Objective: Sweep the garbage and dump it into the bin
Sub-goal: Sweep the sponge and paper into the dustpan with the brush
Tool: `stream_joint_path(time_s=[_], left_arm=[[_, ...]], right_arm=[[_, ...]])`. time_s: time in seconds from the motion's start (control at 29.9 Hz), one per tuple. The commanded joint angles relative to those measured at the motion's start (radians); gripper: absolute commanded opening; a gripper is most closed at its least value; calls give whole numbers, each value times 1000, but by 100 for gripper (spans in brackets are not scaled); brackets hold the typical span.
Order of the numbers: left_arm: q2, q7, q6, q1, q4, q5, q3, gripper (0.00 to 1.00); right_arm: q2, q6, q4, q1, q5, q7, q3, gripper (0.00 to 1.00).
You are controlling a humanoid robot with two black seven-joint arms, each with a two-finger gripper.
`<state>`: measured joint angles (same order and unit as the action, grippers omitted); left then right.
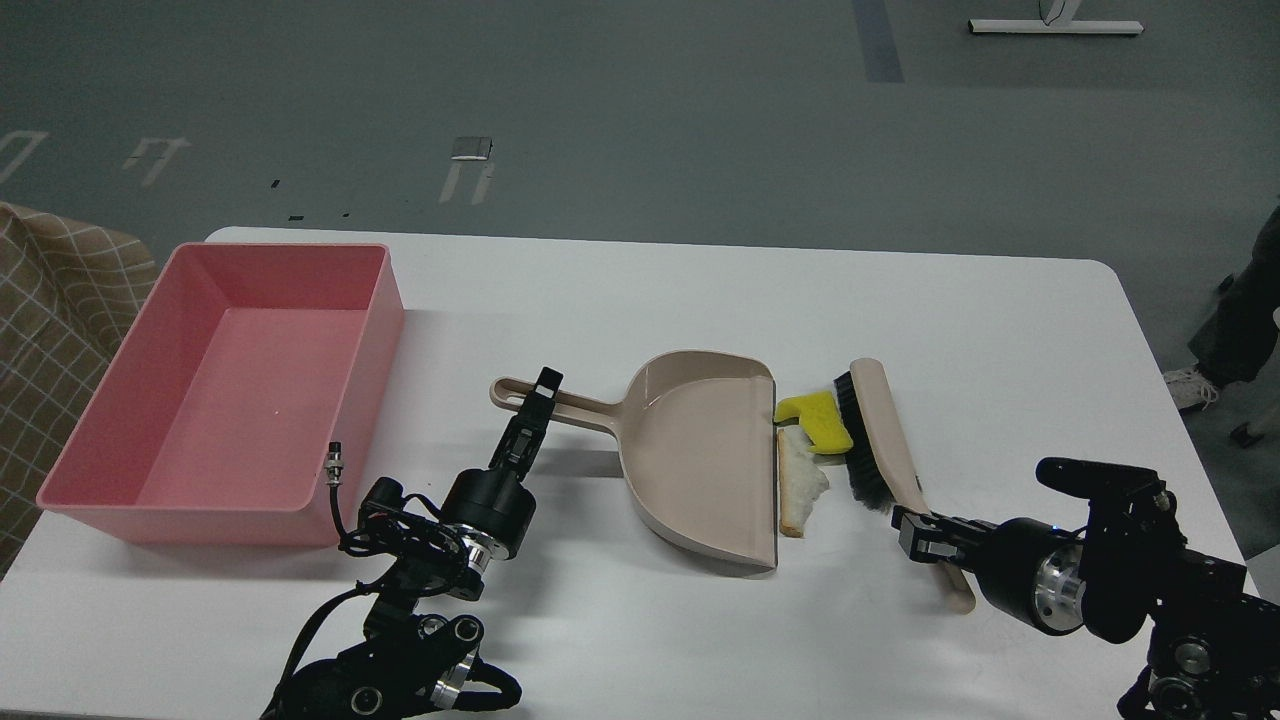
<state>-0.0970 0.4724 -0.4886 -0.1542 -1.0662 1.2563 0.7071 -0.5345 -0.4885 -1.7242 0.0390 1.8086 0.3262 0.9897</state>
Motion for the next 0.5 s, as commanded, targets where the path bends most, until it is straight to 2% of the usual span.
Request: stream_joint_path(time_s=[0.0, 0.47], left_arm=[[-4, 0, 0, 2, 2, 0, 0, 12], [-12, 0, 0, 7, -1, -2, 2, 12]], right_arm=[[28, 0, 3, 1, 5, 8, -5, 21], [163, 0, 3, 35, 11, 56, -45, 22]])
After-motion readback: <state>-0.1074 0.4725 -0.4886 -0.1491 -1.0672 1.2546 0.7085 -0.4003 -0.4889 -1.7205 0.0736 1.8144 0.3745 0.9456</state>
